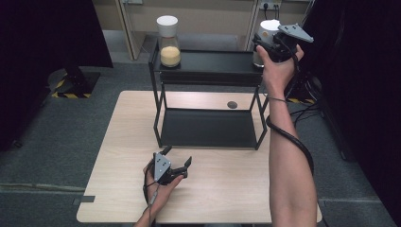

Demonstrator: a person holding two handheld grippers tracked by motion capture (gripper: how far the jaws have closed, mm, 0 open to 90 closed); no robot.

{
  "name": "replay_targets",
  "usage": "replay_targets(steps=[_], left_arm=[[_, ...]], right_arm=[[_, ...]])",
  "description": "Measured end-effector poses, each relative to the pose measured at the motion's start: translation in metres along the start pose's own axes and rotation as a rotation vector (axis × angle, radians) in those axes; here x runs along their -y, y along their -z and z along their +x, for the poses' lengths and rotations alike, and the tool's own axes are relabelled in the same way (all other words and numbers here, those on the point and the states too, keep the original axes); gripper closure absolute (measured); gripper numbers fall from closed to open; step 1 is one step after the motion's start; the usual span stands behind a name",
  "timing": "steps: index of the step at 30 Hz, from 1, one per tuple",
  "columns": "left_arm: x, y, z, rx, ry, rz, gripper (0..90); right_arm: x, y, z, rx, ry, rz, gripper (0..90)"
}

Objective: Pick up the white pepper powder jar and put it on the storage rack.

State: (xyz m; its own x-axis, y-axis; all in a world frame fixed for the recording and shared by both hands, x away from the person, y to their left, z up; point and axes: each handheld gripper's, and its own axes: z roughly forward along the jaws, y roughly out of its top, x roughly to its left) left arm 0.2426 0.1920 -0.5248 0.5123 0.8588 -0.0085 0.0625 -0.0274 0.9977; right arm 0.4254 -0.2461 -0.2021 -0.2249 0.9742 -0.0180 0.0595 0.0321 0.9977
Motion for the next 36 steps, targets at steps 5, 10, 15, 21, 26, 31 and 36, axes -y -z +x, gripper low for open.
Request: replay_targets(steps=[5, 10, 15, 21, 26, 31, 36], left_arm=[[0.000, 0.000, 0.000, -0.001, -0.001, 0.001, 9.9], [0.000, 0.000, 0.000, -0.002, -0.002, -0.002, 9.9], [0.000, 0.000, -0.001, -0.002, -0.004, -0.001, 9.9], [0.000, 0.000, -0.001, -0.006, -0.001, -0.003, 9.9], [-0.001, 0.000, -0.001, -0.006, 0.000, 0.004, 9.9], [-0.002, -0.001, -0.001, -0.007, 0.006, 0.010, 9.9], [-0.001, -0.001, -0.001, -0.009, 0.001, 0.008, 9.9]], right_arm=[[0.002, 0.003, 0.000, -0.005, -0.024, 0.001, 11.9], [0.004, 0.007, -0.003, -0.019, -0.042, 0.001, 9.1], [0.009, 0.014, -0.005, -0.028, -0.051, 0.002, 7.4], [0.015, 0.024, -0.008, -0.051, -0.039, -0.012, 6.9], [0.019, 0.031, -0.010, -0.066, -0.046, -0.025, 6.6], [0.024, 0.039, -0.010, -0.085, -0.033, -0.036, 6.6], [0.033, 0.047, -0.009, -0.093, -0.039, -0.051, 6.4]])
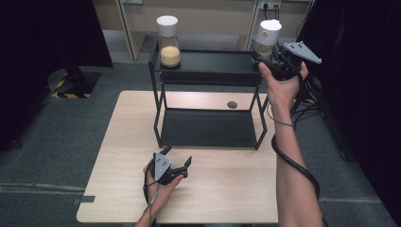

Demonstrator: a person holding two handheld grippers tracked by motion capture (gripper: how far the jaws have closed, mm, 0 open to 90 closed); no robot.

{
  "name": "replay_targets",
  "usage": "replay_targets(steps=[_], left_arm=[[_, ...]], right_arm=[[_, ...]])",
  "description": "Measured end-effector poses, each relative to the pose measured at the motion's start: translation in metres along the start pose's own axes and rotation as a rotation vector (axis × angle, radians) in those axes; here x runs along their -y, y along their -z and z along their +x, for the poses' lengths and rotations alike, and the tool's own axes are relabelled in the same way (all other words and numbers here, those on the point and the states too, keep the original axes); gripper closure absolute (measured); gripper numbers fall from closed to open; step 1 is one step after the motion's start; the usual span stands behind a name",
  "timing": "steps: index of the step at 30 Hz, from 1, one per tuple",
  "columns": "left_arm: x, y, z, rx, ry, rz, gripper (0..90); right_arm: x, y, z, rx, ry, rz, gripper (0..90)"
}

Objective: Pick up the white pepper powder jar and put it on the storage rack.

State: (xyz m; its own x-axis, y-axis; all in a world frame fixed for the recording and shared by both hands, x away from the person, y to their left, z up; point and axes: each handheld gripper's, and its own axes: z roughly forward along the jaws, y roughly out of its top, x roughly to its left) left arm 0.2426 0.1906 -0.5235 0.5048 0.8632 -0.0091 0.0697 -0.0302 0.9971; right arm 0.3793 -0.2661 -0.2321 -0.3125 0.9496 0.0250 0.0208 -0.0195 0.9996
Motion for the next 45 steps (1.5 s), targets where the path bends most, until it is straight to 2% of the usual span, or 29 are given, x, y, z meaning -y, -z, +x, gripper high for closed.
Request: replay_targets(steps=[4, 26, 39, 45], left_arm=[[-0.001, -0.001, 0.001, -0.001, 0.013, 0.004, 9.9], [0.001, 0.000, 0.001, -0.001, 0.019, -0.003, 9.9], [0.001, 0.000, 0.000, -0.003, 0.015, -0.004, 9.9], [-0.001, 0.000, 0.001, -0.001, 0.015, 0.003, 9.9]], right_arm=[[0.006, 0.005, 0.000, -0.006, 0.002, 0.000, 6.4], [0.040, 0.032, 0.004, -0.053, 0.034, -0.010, 6.3], [0.065, 0.046, 0.002, -0.083, 0.000, 0.006, 6.0], [0.075, 0.049, 0.003, -0.091, 0.005, 0.012, 6.0]])
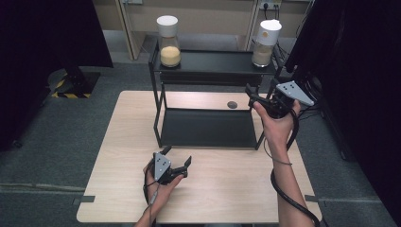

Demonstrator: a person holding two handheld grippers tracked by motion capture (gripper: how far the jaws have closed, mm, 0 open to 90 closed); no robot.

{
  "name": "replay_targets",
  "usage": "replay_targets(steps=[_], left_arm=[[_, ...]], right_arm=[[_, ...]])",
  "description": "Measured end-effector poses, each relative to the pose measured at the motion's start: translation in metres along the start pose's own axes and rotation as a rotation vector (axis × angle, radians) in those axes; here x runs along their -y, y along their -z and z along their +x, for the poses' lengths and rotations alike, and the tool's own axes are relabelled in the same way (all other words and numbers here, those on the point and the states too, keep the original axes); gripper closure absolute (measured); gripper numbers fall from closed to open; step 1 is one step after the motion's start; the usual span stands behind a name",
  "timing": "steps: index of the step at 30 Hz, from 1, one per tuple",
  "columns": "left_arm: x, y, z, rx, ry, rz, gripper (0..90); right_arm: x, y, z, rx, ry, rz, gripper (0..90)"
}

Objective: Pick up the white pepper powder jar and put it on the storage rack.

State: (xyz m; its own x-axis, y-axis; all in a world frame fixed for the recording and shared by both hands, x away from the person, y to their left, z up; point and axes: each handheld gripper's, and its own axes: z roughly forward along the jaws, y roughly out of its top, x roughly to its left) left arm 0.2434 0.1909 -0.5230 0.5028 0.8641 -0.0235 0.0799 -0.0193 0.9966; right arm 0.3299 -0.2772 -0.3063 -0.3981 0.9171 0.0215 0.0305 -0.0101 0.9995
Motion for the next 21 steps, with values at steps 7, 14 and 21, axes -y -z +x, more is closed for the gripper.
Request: replay_targets(steps=[7, 14, 21], left_arm=[[0.000, 0.000, 0.000, -0.001, -0.001, -0.002, 9.9], [0.001, 0.000, -0.001, -0.004, 0.000, -0.007, 9.9], [0.001, 0.000, -0.001, -0.006, -0.001, -0.005, 9.9]], right_arm=[[0.009, 0.004, 0.001, -0.012, 0.008, 0.011, 6.0], [0.018, 0.010, 0.000, -0.018, 0.005, 0.020, 6.0], [0.029, 0.015, -0.001, -0.024, -0.005, 0.030, 6.0]])
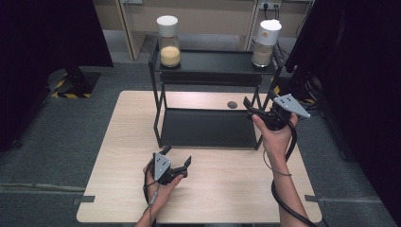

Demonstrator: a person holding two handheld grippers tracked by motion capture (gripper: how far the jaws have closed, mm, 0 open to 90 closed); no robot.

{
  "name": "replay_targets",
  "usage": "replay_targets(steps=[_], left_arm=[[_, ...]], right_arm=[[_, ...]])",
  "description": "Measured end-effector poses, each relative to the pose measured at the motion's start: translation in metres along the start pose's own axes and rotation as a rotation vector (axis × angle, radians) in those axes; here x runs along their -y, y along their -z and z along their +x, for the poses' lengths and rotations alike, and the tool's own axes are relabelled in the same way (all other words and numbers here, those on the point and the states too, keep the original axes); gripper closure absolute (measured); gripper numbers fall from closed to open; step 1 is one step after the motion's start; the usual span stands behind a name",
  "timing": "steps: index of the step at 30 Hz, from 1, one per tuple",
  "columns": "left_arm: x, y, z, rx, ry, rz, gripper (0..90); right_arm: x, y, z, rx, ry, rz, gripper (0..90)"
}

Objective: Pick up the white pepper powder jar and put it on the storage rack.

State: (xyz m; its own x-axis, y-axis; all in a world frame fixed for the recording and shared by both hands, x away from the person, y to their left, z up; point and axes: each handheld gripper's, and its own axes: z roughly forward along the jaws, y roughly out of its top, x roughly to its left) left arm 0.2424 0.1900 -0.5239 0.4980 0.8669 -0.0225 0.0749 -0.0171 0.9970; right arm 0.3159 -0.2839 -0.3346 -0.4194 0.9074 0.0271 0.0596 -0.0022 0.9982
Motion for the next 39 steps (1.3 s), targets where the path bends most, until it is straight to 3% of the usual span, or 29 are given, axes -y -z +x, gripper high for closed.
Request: replay_targets(steps=[39], left_arm=[[0.001, 0.000, 0.000, -0.003, 0.002, -0.003, 9.9]], right_arm=[[0.048, 0.021, -0.001, -0.020, -0.012, 0.074, 5.9]])
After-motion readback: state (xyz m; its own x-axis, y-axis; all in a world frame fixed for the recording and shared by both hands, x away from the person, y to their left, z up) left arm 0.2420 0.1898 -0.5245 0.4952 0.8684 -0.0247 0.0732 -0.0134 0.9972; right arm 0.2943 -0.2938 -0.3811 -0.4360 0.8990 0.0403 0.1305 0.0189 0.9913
